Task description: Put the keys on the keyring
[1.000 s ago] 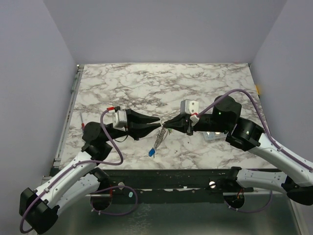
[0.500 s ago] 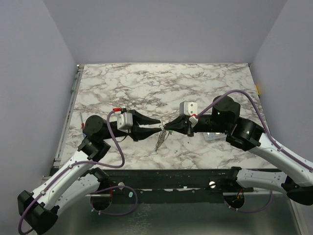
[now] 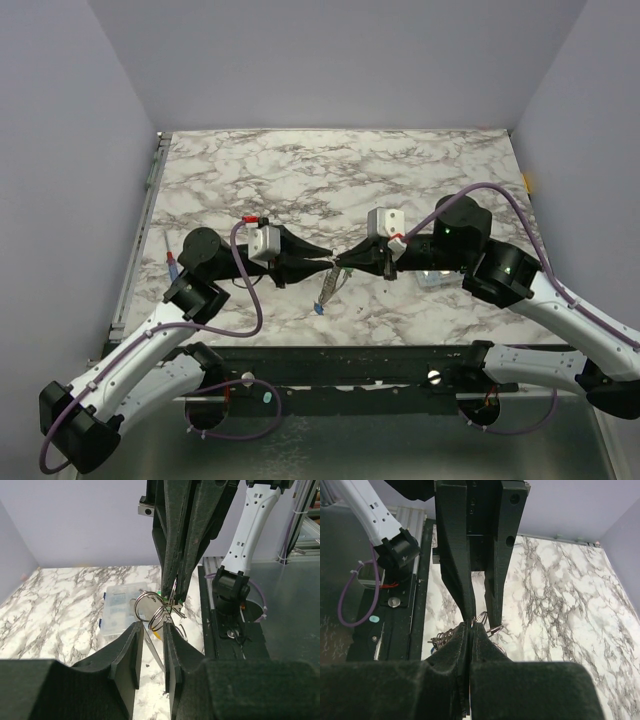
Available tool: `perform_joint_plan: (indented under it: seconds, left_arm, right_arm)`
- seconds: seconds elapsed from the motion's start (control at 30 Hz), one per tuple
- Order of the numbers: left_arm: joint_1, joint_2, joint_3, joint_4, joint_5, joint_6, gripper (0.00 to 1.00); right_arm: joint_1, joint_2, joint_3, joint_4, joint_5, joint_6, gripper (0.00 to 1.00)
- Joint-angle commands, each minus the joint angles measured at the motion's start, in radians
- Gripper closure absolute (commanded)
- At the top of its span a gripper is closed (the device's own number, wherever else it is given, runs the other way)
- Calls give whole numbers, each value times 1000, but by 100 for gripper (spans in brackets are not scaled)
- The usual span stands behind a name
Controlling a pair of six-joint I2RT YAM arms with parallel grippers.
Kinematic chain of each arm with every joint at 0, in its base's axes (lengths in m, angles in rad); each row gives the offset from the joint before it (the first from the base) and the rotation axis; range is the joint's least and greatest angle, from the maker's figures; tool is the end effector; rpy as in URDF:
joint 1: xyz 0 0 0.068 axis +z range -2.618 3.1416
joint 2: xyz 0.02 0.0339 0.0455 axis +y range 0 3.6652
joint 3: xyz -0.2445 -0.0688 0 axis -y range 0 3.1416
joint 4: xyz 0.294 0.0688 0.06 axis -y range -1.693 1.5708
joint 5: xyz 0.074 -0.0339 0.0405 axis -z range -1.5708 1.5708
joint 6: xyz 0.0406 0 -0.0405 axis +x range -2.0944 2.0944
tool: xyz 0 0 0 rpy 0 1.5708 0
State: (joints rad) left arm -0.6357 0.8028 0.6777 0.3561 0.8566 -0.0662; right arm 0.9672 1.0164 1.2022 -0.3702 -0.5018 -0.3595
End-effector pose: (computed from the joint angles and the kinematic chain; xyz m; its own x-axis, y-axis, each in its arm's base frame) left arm 0.1807 -0.1715 0.3352 0.1189 -0.1416 -0.9828 0.9908 0.0811 0.1082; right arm 0.1411 0.2390 0.4146 0.2509 -0.1794 -0.9512 -0.9635 0.0483 -0.2633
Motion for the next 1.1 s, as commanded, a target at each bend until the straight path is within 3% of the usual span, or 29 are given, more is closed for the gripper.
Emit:
perform_joint_plan:
  seconds: [0.0, 0.3, 0.77, 0.83, 0.97, 1.07]
  left_arm:
    - [4, -1, 29, 0, 43, -3, 72]
    - [4, -47, 17, -9, 21, 12, 69]
    - [2, 4, 31, -25, 60, -6, 74]
    - [2, 8, 31, -20, 63, -12, 77]
    - [-1, 17, 35, -11, 63, -24, 100]
    - [-1, 15, 35, -6, 55, -30, 100]
  right_arm:
    - [4, 5, 30, -7, -34, 0, 99]
    - [4, 6, 30, -21, -16, -5, 99]
    - [4, 8, 33, -20, -20, 0, 99]
    - [4, 8, 33, -18, -20, 0, 99]
    - [4, 9, 28, -13, -21, 1, 99]
    - [4, 10, 23, -10, -16, 1, 99]
